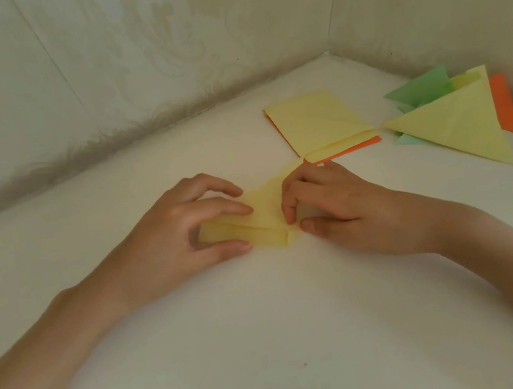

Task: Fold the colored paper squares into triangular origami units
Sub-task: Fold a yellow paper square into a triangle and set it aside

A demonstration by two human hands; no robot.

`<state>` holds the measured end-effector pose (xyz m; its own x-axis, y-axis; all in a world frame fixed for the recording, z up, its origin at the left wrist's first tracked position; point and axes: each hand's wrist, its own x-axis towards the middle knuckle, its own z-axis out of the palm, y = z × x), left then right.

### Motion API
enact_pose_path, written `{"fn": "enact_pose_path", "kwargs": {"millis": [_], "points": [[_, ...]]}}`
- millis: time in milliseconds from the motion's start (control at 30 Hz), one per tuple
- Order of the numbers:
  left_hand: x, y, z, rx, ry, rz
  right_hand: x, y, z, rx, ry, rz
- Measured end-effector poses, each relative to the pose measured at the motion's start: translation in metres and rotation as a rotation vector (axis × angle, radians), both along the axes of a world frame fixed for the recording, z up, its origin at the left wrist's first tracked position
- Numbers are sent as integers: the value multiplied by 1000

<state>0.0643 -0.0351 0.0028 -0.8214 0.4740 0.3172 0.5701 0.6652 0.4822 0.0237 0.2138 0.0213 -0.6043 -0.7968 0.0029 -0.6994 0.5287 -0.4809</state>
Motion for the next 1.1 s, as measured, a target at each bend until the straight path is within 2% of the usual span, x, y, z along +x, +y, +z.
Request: {"fn": "enact_pose_path", "kwargs": {"millis": [100, 233, 433, 733, 900, 1100], "points": [[-5, -9, 1, 84, -154, 5, -3, 1, -1, -21, 22, 26], [-6, -6, -2, 78, -121, 16, -4, 3, 1, -102, 24, -1], [-5, -4, -5, 39, -47, 40, 2, -2, 3, -141, 75, 67], [-4, -1, 2, 166, -167, 75, 3, -9, 0, -79, 251, 57], [1, 0, 1, 24, -91, 103, 3, -8, -4, -176, 80, -64], [-4, -2, 0, 194, -192, 114, 4, -13, -8, -190, -28, -206]]}}
